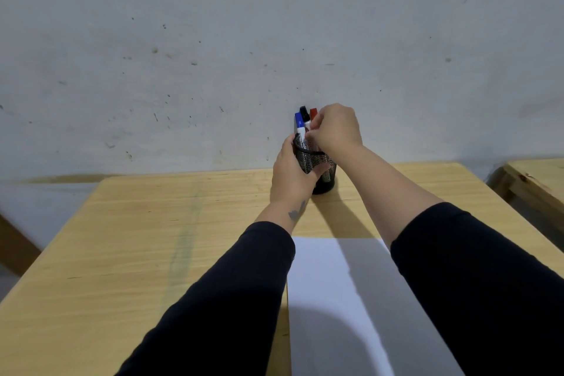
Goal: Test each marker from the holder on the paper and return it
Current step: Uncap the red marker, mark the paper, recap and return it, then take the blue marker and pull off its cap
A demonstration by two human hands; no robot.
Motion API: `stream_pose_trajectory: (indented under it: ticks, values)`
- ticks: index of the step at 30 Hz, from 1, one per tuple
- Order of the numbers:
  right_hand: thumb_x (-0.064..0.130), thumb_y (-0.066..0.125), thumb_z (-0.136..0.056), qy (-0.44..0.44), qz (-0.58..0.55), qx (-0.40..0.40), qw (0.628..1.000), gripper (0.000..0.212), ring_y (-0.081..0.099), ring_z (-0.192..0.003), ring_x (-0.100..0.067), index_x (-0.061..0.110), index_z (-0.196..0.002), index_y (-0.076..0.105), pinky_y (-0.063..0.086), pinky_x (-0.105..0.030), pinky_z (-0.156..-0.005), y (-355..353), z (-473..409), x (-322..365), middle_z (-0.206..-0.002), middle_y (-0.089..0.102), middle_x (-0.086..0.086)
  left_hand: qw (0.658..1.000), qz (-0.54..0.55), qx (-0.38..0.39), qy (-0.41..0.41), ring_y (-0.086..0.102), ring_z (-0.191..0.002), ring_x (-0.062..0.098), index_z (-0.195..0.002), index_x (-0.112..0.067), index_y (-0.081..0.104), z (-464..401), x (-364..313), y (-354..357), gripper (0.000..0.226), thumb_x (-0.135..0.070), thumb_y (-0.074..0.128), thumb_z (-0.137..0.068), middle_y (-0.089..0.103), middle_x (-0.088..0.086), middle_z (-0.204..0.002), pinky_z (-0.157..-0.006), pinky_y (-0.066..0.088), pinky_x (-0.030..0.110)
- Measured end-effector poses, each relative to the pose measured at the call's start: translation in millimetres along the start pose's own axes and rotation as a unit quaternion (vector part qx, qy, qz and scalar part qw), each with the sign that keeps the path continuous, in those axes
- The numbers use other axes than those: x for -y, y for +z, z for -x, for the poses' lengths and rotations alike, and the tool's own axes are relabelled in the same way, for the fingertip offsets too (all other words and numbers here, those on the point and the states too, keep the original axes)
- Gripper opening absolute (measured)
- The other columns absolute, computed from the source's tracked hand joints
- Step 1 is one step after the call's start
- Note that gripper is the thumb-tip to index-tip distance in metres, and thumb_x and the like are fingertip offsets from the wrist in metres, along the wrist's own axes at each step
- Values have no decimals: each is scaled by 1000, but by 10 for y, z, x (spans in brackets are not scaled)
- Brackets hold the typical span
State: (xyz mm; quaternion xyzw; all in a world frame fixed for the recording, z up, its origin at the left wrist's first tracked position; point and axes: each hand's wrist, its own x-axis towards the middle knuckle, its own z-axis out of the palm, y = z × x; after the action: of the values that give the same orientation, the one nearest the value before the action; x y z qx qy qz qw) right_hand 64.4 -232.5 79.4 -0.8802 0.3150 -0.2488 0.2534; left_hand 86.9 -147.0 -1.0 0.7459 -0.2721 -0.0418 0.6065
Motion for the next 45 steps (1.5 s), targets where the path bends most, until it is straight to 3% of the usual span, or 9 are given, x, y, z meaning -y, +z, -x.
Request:
stream_pose_trajectory:
  ticks: [7, 12, 19, 23, 34, 38, 41, 43, 45]
  values:
    - [15, 73, -75, 14, 13, 58, 998, 20, 66, -85, -25, 3, -90, 72, 44, -26, -55, 131, -11, 5, -96, 72, -12, 1000, 6, 5, -10, 57, -118, 15, -142, -26, 34, 17, -8, 8, 80, -20, 77, -76, 57, -4, -130, -99, 48, 36]
    - [11, 67, -80, -13, -51, 17, 998, 15, 67, -89, -24, 8, -94, 72, 53, -30, -78, 12, 13, 66, -97, 73, -10, 1000, -8, 4, -11, 56, -119, 16, -140, -23, 37, -2, -3, 9, 79, -25, 79, -73, 58, -4, -129, -100, 48, 39]
    - [15, 61, -82, -54, -194, -49, 978, 24, 58, -77, -12, 13, -104, 69, 45, -20, -67, -612, 117, 339, -85, 64, 0, 998, -49, 25, -23, 56, -118, 24, -133, -9, 34, -15, -144, -90, 78, -25, 81, -73, 60, 6, -123, -93, 48, 36]
    - [16, 61, -80, -64, -202, -31, 977, 25, 53, -68, -13, 17, -104, 70, 43, -24, -62, -796, 272, 287, -84, 62, 0, 999, -17, -35, 6, 39, -137, 18, -148, -14, 27, 58, -481, -319, 60, -25, 54, -95, 42, 7, -149, -105, 31, 23]
    - [16, 56, -89, -90, -92, 129, 983, 20, 46, -60, -7, 22, -98, 74, 35, -14, -50, -577, 1031, -122, -69, 56, 8, 998, 23, 8, 61, 64, -77, 15, -90, -19, 73, 589, -655, -745, 17, -5, 65, -85, 70, 0, -85, -74, 60, 31]
    - [12, 58, -85, -83, -74, 33, 993, 27, 63, -94, -16, 17, -109, 72, 47, -25, -79, -485, 1255, -182, -103, 72, 3, 999, 0, -1, 44, 63, -69, 14, -85, -10, 73, 736, -595, -783, 12, -3, 64, -85, 67, 2, -75, -75, 59, 30]
    - [13, 54, -85, -35, -103, -92, 990, 25, 66, -86, -22, 10, -101, 73, 48, -28, -75, -348, 1503, -229, -96, 74, -6, 997, 6, -67, 32, 64, -71, 17, -85, -10, 75, 824, -543, -776, 11, -8, 64, -86, 67, -3, -69, -79, 59, 36]
    - [15, 54, -85, 82, -254, -43, 963, 24, 65, -70, -27, 2, -93, 73, 55, -34, -71, -262, 1586, -245, -80, 71, -11, 995, 11, -90, 31, 64, -68, 16, -85, -10, 75, 894, -523, -753, 11, -10, 64, -86, 67, -3, -68, -78, 58, 35]
    - [21, 59, -89, 227, -467, 55, 853, 26, 63, -64, -24, -3, -95, 66, 58, -31, -64, -236, 1598, -217, -75, 66, -13, 996, 12, -78, 34, 67, -69, 17, -86, -10, 76, 973, -508, -701, 12, -10, 64, -86, 69, 1, -69, -76, 58, 31]
